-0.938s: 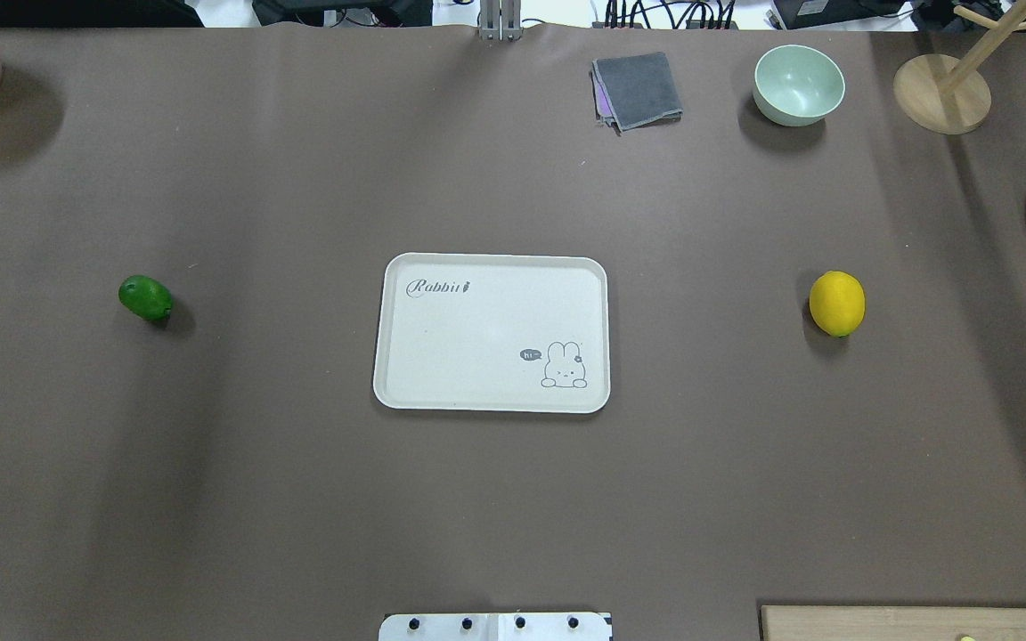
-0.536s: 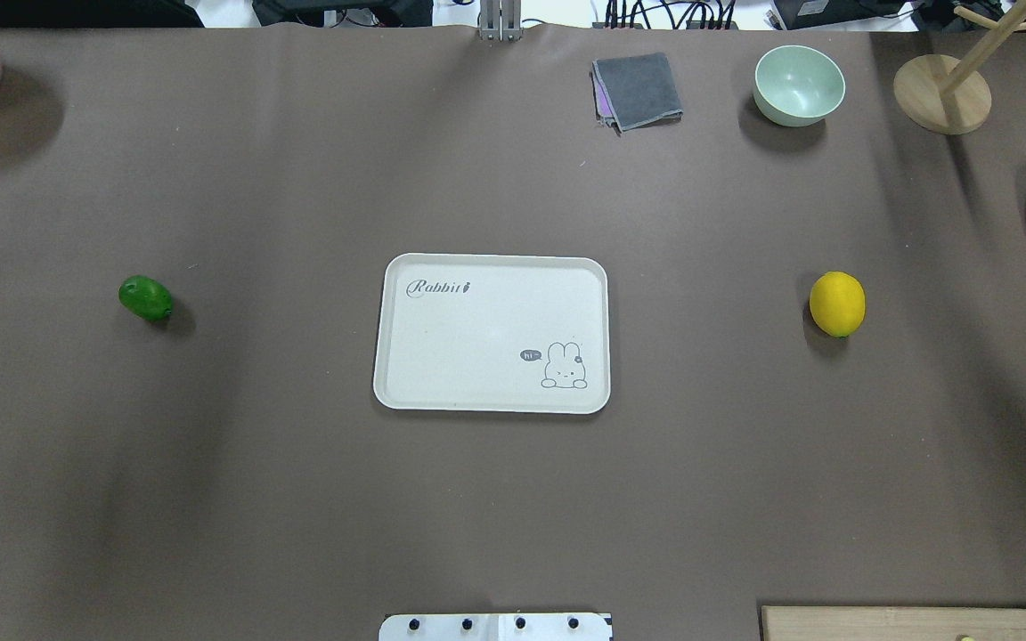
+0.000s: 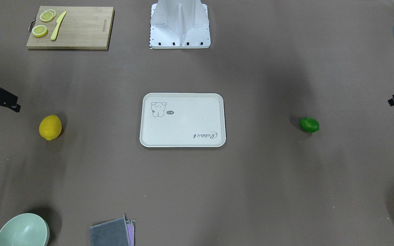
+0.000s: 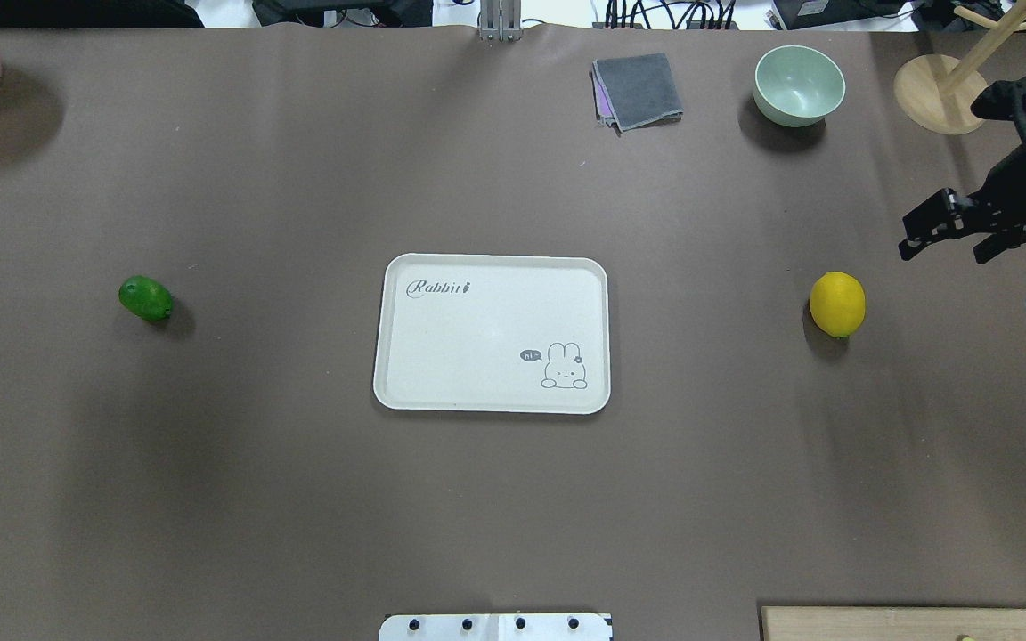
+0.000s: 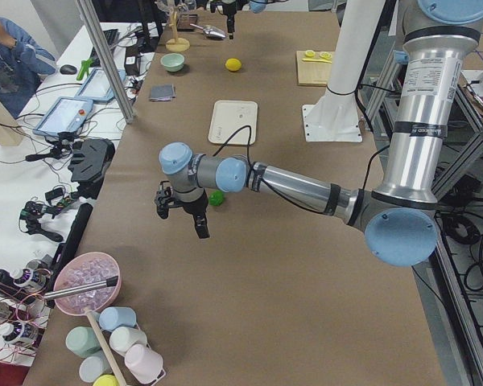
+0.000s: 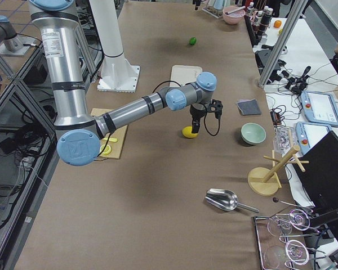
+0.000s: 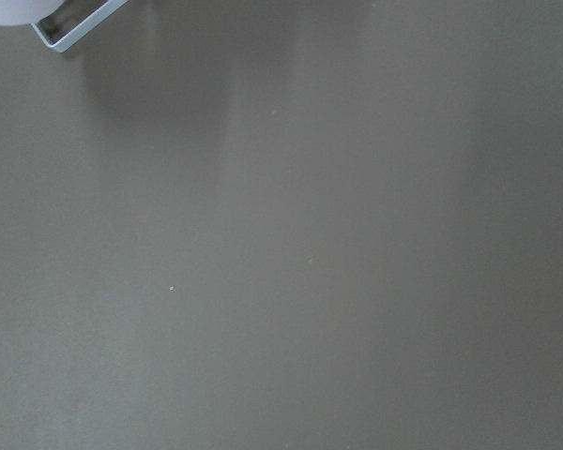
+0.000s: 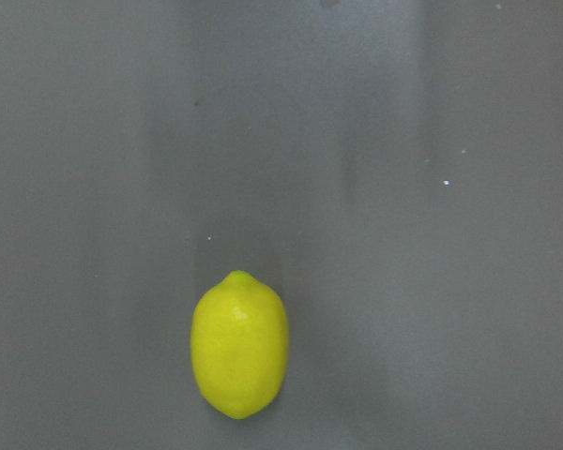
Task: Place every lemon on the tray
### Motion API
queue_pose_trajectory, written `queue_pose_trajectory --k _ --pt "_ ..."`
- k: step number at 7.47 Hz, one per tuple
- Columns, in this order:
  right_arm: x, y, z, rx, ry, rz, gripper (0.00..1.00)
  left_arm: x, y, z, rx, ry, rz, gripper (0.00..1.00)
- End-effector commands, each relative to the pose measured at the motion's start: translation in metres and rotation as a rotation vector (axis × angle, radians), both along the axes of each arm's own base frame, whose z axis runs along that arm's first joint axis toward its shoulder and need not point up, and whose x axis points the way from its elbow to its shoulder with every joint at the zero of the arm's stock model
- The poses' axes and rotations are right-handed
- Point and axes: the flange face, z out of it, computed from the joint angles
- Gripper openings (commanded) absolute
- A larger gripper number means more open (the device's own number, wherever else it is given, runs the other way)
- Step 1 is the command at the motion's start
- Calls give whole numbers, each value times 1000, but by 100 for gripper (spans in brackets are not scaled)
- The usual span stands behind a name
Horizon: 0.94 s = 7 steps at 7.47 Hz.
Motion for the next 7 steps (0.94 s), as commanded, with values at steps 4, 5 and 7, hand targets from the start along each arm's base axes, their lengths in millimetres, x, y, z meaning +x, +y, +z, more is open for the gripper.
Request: queue_pose_trajectory --k 4,5,7 --pt "-69 12 26 -3 18 -37 100 157 -58 -54 -120 6 -79 97" --pt "-79 5 26 -9 9 -23 100 183 -48 -54 -122 9 -93 97" --pt "-99 1 35 -30 17 -32 100 194 -41 -56 -130 -15 -125 97"
